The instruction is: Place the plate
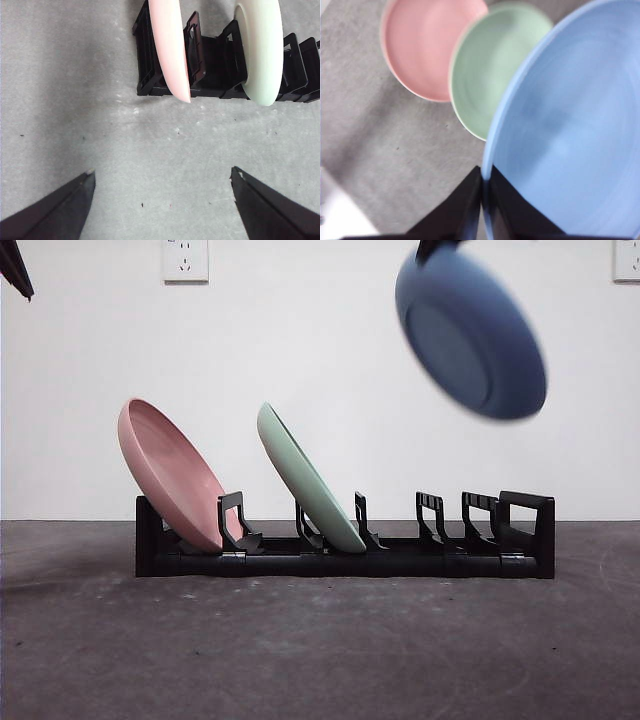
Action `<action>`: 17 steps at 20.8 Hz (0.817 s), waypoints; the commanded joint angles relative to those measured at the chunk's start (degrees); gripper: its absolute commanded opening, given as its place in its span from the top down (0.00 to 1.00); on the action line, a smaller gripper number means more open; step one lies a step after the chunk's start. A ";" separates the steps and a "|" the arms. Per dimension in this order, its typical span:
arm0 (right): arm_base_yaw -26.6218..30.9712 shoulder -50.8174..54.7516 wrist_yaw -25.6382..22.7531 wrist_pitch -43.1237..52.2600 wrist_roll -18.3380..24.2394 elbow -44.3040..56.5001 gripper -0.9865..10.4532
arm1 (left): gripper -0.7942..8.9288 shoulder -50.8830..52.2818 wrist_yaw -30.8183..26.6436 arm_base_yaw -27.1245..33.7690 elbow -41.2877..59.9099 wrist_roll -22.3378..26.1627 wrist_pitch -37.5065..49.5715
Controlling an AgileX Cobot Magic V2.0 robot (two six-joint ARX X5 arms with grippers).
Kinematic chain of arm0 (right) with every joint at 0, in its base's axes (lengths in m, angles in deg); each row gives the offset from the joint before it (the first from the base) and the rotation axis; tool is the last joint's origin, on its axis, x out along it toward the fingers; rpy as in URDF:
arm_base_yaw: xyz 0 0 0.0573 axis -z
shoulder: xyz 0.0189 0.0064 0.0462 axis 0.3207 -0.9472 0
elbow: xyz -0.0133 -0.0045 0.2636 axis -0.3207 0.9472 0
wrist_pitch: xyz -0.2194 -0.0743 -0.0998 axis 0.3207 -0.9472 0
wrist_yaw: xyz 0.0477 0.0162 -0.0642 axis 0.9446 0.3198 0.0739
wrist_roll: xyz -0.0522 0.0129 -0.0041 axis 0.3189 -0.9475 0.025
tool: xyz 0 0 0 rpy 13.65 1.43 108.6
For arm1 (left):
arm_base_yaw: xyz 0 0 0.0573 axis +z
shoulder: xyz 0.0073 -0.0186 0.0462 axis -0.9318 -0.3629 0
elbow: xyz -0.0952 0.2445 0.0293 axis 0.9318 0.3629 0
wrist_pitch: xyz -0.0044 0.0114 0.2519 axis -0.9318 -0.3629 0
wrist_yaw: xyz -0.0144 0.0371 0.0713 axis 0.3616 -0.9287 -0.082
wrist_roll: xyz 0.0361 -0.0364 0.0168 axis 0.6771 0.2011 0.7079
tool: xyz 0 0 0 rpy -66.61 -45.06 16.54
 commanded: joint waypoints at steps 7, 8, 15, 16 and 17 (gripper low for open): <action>-3.45 29.42 -7.32 22.49 1.57 31.06 0.90 | 0.47 -0.26 0.33 0.00 -1.33 0.17 0.61; -3.80 33.22 -7.48 25.38 1.57 36.85 0.90 | 0.47 -0.28 0.33 0.00 -1.33 0.20 0.63; -8.70 45.66 -15.63 27.54 1.60 57.09 0.90 | 0.47 -0.28 0.33 0.02 -1.33 0.26 0.63; -9.79 46.25 -17.22 27.34 1.57 58.45 0.90 | 0.47 -0.28 0.33 0.00 -1.33 0.44 0.63; -10.84 46.62 -18.49 27.10 1.55 59.49 0.90 | 0.47 -0.28 0.33 0.02 -1.33 0.50 0.63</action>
